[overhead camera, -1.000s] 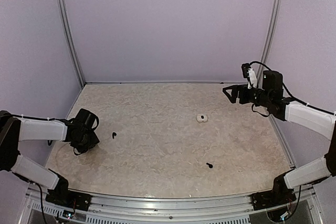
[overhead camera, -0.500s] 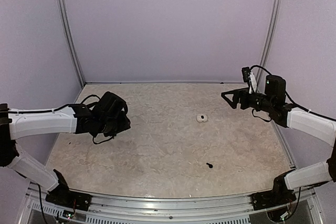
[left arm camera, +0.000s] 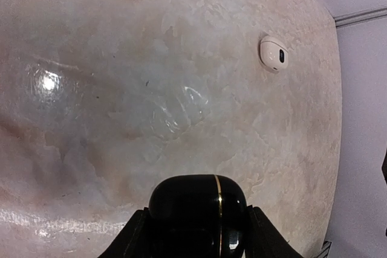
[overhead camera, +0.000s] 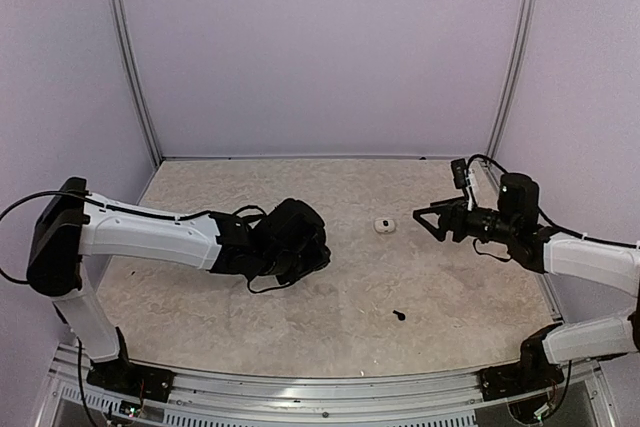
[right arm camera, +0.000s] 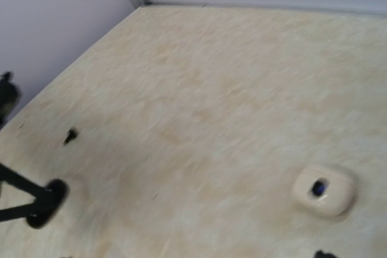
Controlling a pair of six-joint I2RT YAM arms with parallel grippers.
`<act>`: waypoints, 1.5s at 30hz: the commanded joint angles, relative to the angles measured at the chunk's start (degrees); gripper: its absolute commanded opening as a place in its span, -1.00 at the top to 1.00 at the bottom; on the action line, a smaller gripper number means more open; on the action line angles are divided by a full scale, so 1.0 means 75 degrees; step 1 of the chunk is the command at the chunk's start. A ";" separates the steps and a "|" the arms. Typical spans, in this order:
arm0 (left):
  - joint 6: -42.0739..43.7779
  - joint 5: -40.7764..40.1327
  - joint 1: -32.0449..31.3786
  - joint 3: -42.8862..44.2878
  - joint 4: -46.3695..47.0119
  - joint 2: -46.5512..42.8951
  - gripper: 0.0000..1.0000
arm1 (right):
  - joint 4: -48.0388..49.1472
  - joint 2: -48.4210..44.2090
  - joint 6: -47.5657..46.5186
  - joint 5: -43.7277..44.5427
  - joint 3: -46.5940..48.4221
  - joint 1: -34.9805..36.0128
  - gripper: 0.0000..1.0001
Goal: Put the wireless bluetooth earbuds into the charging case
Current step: Pass from the left arm to the right
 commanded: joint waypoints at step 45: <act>-0.1976 -0.0439 -0.0748 -0.0651 0.4526 0.0021 0.04 | 0.3993 0.2963 0.0954 0.6599 0.0283 0.5182 0.23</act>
